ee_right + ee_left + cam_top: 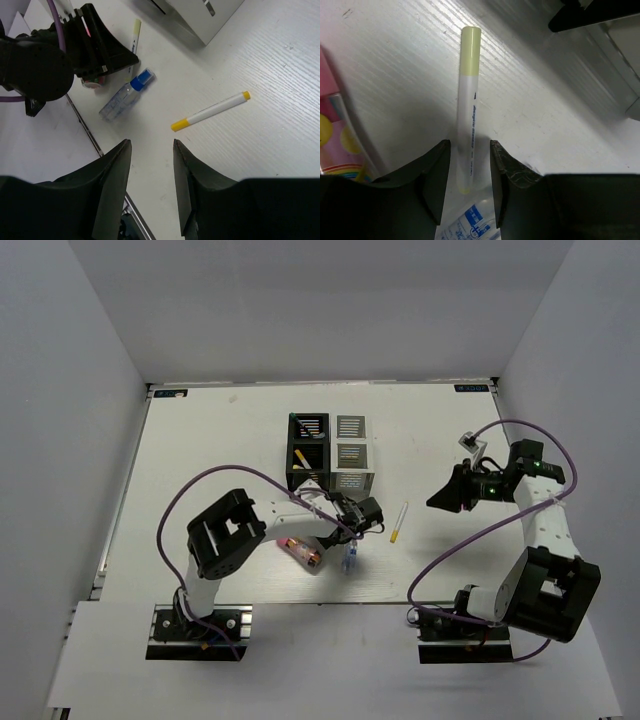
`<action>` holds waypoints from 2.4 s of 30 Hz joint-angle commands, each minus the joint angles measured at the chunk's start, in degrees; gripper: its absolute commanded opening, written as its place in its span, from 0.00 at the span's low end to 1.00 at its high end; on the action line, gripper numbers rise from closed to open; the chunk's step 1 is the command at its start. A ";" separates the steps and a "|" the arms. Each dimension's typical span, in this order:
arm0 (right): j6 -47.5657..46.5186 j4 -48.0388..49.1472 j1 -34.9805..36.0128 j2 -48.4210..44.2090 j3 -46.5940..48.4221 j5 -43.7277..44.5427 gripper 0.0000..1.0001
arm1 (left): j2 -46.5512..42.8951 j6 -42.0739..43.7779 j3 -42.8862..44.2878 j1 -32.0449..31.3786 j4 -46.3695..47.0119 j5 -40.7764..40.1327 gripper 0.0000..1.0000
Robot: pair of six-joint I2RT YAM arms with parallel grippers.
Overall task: Sort the stationery into containers
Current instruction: Grab a piece of stationery with the left arm, then place the stationery into the container
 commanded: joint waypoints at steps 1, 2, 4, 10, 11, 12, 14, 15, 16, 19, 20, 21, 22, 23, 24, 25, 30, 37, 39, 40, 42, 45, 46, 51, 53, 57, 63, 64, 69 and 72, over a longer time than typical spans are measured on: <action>-3.02 -3.37 -0.66 -1.95 -0.99 -0.94 0.45 | 0.95 -0.69 1.97 1.32 1.12 -1.76 0.47; -3.11 -3.46 -0.67 -2.13 -1.08 -0.85 0.45 | 0.96 -0.69 1.98 1.32 0.33 -1.15 0.45; -3.12 -3.47 -1.10 -2.22 -1.52 -0.94 0.45 | 2.19 -0.69 2.50 1.32 -0.90 0.34 0.39; -3.11 -4.08 -1.81 -1.52 -1.17 -1.90 0.47 | 1.49 -0.69 -3.11 1.32 -0.29 3.95 0.26; -3.38 -4.17 -1.89 -1.25 -1.08 -1.90 0.47 | 0.79 -0.69 -3.64 0.80 -0.29 3.95 0.22; -3.55 -4.60 -1.90 -1.08 -1.08 -2.08 0.47 | -0.09 -0.69 -4.17 0.79 -0.29 3.95 0.18; -4.78 -4.78 -2.07 -0.81 -1.17 -1.90 0.48 | -0.96 -0.69 -4.18 0.27 -0.29 3.43 0.03; -5.39 -5.57 -2.07 -0.29 -1.25 -1.82 0.52 | -1.84 -0.69 -3.57 -0.26 -0.81 2.64 0.00; -6.88 -5.83 -2.07 -0.11 -1.34 -1.73 0.52 | -2.37 -0.69 -2.95 -0.26 -1.69 1.94 0.00; -8.21 -6.89 -2.16 0.59 -1.52 -1.55 0.55 | -4.31 2.90 0.38 -1.49 -3.01 -2.10 0.00; -8.82 -7.07 -2.33 0.77 -1.69 -1.64 0.55 | -5.88 5.17 1.18 -2.19 -3.62 -4.46 0.00; -9.18 -6.98 -2.25 0.77 -1.96 -1.47 0.55 | -6.68 6.06 2.06 -2.19 -3.63 -5.35 0.00; -9.44 -6.89 -2.25 1.12 -2.04 -1.38 0.55 | -7.47 7.29 3.81 -2.72 -4.15 -6.41 0.00; -10.23 -7.07 -2.16 1.56 -2.31 -1.20 0.53 | -8.26 8.78 4.69 -3.24 -4.16 -8.50 0.00; -10.58 -7.33 -2.16 1.48 -2.40 -1.29 0.47 | -9.66 10.28 6.35 -3.25 -4.85 -9.40 0.00; -11.11 -8.38 -2.16 2.08 -2.40 -1.38 0.42 | -10.46 11.25 6.98 -3.86 -4.86 -10.28 0.00; -18.04 -13.21 -2.07 4.81 -2.49 -1.99 0.00 | -14.24 15.13 9.53 -5.53 -4.86 -13.88 0.00; -21.04 -16.03 -2.16 7.54 -1.52 -2.08 0.00 | -19.86 31.17 10.94 -8.16 3.57 -17.22 0.00; -21.13 -15.77 -2.16 7.80 -1.52 -2.34 0.00 | -21.18 34.18 10.16 -8.17 5.94 -20.47 0.00; -21.13 -15.68 -2.16 7.80 -1.61 -2.43 0.00 | -22.41 35.24 10.15 -8.17 5.95 -23.70 0.00; -21.13 -15.51 -2.07 8.15 -1.69 -2.61 0.00 | -23.73 38.14 8.32 -6.69 7.00 -26.36 0.00; -21.22 -15.16 -2.07 8.51 -1.69 -1.99 0.00 | -26.54 47.01 4.88 -5.98 14.46 -33.11 0.00; -21.39 -15.07 -2.07 8.51 -1.69 -1.47 0.00 | -26.55 48.51 4.88 -4.93 16.57 -34.88 0.00; -21.22 -14.45 -1.90 8.51 -1.69 -0.32 0.03 | -25.07 52.03 4.26 0.35 14.92 -35.34 0.00; -21.22 -14.54 -1.98 8.68 -1.78 -0.32 0.03 | -23.39 52.04 4.26 2.81 14.92 -35.33 0.00; -21.22 -14.63 -2.07 8.86 -1.26 -0.24 0.03 | -21.02 54.67 2.95 6.50 17.99 -32.89 0.00; -21.13 -15.07 -1.98 8.33 -0.82 0.20 0.03 | -15.40 61.60 4.07 11.42 25.46 -28.57 0.00; -21.22 -15.41 -2.07 8.33 -0.82 0.29 0.03 | -14.60 62.32 4.61 11.95 25.99 -27.87 0.00; -21.04 -15.51 -2.16 8.07 -0.90 0.29 0.03 | -9.33 64.08 9.26 14.15 26.78 -25.76 0.00; -21.13 -15.51 -2.16 8.07 -0.90 0.21 0.03 | -6.78 64.08 9.80 15.21 26.78 -24.08 0.00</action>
